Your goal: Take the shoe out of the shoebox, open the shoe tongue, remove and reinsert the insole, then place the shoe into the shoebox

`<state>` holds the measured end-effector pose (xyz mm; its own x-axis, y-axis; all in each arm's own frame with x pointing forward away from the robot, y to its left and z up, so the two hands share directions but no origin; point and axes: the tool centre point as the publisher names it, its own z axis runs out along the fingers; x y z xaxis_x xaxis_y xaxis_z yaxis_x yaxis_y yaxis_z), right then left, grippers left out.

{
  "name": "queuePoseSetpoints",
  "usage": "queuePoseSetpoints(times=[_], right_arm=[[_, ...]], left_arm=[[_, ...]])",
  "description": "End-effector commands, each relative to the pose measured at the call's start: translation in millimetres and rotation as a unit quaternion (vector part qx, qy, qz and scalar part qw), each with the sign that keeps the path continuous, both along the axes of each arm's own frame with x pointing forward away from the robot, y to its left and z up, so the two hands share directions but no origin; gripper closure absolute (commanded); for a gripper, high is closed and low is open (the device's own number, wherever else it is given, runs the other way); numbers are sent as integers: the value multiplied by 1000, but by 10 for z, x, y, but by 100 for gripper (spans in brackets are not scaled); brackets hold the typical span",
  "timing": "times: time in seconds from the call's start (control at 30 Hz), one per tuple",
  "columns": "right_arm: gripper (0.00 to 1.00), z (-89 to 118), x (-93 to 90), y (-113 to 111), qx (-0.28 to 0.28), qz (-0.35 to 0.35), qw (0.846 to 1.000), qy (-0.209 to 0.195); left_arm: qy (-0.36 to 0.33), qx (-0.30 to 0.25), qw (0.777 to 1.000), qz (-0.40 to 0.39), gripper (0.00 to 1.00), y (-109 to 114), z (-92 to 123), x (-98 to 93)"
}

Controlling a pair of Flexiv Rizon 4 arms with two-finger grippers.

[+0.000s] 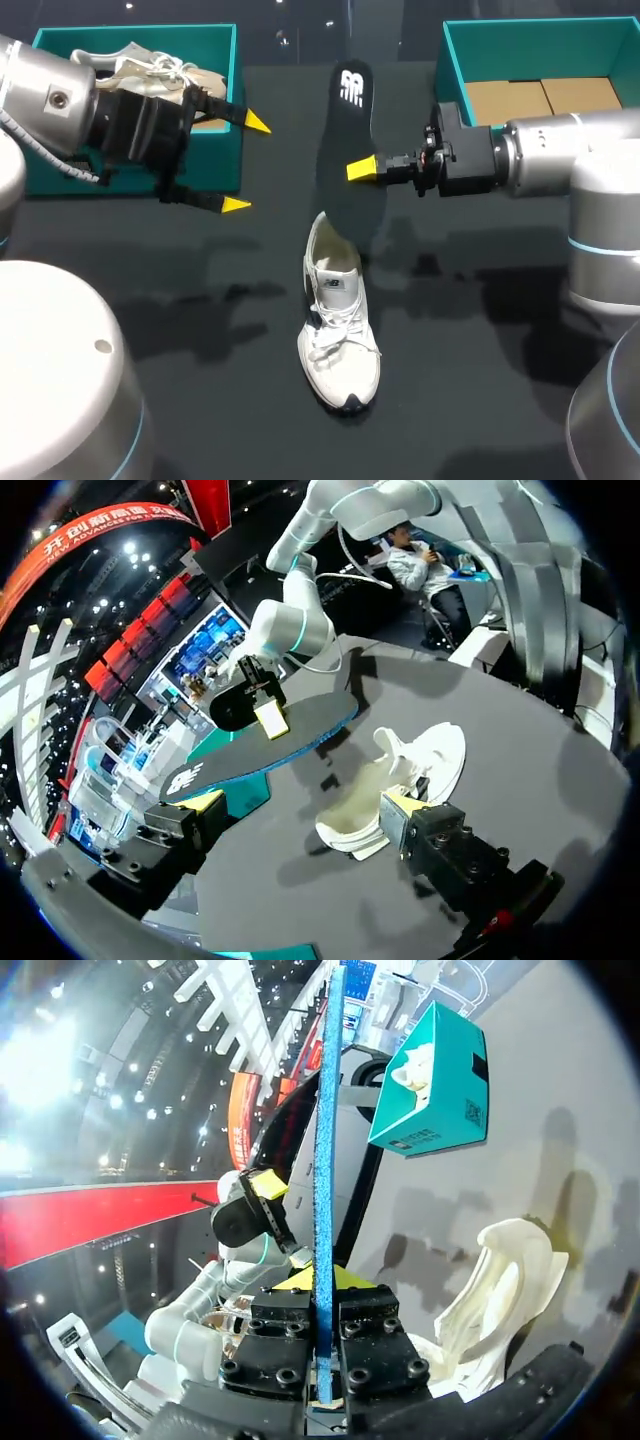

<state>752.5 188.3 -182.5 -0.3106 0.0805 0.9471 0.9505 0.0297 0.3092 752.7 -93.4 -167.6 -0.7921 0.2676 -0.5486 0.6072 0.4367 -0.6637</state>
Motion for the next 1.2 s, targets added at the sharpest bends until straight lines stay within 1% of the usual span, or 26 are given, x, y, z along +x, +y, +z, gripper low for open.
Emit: queuePoseSetpoints(times=[0.03, 0.07, 0.1, 0.13, 0.17, 0.2, 0.33, 0.37, 0.4, 0.43, 0.83, 0.87, 0.9, 0.93, 1.07, 1.2], right_arm=[[100, -100, 41, 5, 0, -11, 1000, -26], [100, -121, 58, -3, 5, -9, 999, -30], [100, -147, 75, -8, 2, -7, 999, -43], [100, -178, 95, -15, -7, -10, 999, -50], [100, -192, 106, -19, -9, -7, 999, -53], [100, -206, 120, -28, -12, -7, 998, -65], [100, -213, 148, -51, -22, -1, 995, -98], [100, -225, 147, -46, -26, 7, 994, -109], [100, -225, 147, -46, -26, 7, 994, -109], [100, -225, 147, -46, -26, 7, 994, -109], [100, -225, 147, -46, -26, 7, 994, -109], [100, -225, 147, -46, -26, 7, 994, -109], [100, -262, 170, -21, -32, -2, 992, -121], [100, -295, 196, 10, -24, -8, 989, -144], [100, -351, 258, 91, -22, -7, 984, -176], [100, -410, 317, 140, -9, 0, 976, -218]], left_arm=[[86, 53, 995, -1, 0, -101, -184, 80], [107, 68, 992, 13, 0, -106, -239, 96], [123, 75, 989, 10, 0, -108, -285, 103], [133, 77, 988, 16, 0, -101, -324, 98], [140, 89, 986, 30, 0, -99, -363, 94], [145, 95, 985, 28, 0, -96, -394, 80], [177, 108, 977, 56, 0, -60, -509, 11], [174, 122, 975, 70, 0, -53, -544, -11], [167, 144, 971, 92, 0, -43, -580, -25], [150, 185, 962, 134, 0, -31, -628, -52], [150, 185, 962, 134, 0, -31, -628, -52], [160, 185, 961, 127, 0, -51, -680, -57], [167, 187, 960, 126, 0, -53, -720, -65], [176, 186, 959, 125, 0, -68, -768, -73], [204, 188, 953, 121, 0, -70, -888, -62], [229, 189, 947, 120, 0, -74, -992, -44]])
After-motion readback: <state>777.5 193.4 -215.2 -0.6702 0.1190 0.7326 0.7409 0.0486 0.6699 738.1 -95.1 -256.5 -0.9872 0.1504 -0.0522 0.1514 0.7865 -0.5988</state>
